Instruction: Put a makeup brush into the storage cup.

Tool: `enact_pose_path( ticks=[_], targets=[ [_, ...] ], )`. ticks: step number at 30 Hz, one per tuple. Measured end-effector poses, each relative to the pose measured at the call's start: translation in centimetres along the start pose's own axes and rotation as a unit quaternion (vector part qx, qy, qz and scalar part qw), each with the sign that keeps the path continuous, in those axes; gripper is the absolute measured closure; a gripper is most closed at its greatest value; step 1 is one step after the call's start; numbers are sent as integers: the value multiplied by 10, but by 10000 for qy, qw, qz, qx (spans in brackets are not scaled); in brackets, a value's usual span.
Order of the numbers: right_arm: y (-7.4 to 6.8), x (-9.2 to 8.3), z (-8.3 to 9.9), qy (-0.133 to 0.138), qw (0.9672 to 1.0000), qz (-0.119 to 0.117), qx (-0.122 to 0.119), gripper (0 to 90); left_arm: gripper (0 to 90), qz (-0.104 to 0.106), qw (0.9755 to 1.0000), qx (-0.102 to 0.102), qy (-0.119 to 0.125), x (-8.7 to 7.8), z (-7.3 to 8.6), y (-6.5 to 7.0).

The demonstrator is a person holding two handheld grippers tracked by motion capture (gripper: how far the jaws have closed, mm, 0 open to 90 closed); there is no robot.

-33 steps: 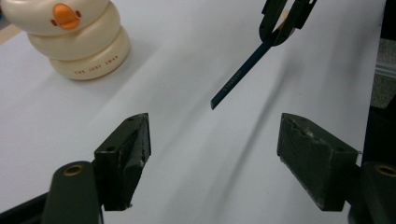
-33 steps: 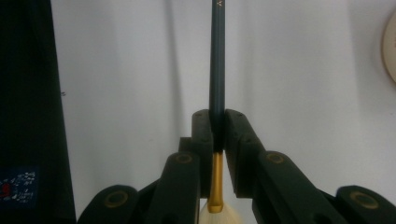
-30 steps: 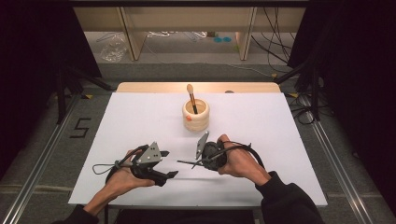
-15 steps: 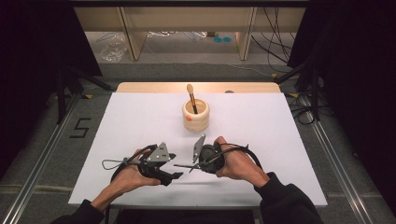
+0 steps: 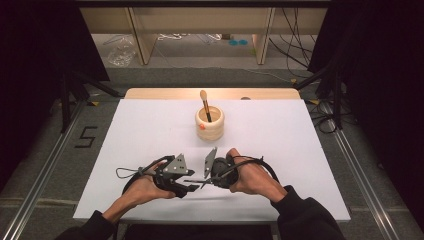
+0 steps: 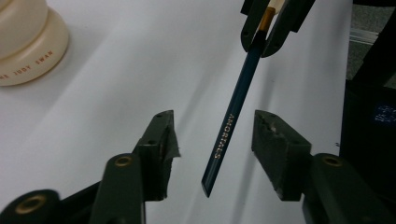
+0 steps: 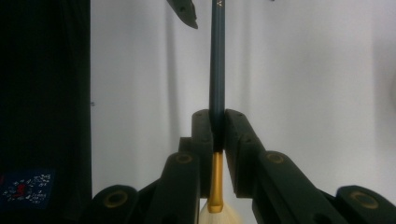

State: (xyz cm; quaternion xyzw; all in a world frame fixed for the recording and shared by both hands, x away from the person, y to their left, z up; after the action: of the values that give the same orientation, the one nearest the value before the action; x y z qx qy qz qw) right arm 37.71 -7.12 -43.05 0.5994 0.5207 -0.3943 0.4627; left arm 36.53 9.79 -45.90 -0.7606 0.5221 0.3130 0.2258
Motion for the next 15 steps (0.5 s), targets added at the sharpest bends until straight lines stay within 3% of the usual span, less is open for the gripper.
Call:
enact_pose_path(
  ticks=[1, 6, 7, 15],
  targets=[
    [-2, -1, -1, -7, 10000, -37, 89, 833, 534, 27, 10000, -3, -4, 1, 0, 1],
    [-1, 1, -1, -16, 9999, 8, -144, 833, 617, 145, 9997, 113, -153, 2, 0, 3],
    [-3, 0, -2, -57, 10000, -26, -56, 833, 632, 152, 9996, 140, -183, 3, 0, 3],
    [-8, 3, -5, -82, 9998, -74, -160, 833, 719, 304, 9983, 305, -403, 6, 0, 7]
  ],
)
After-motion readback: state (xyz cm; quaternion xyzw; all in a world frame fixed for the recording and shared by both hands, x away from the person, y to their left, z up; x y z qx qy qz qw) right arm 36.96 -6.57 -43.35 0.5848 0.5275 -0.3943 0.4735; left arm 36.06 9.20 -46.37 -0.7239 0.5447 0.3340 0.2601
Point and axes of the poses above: each handheld gripper's, and its own axes: x roughly forward along the jaws, z roughly out of its underside, y roughly to its right, the point moved 3 cm from there along x, roughly forward along the jaws, and after that the axes turned 1 degree about -y, right-handed, at the moved point
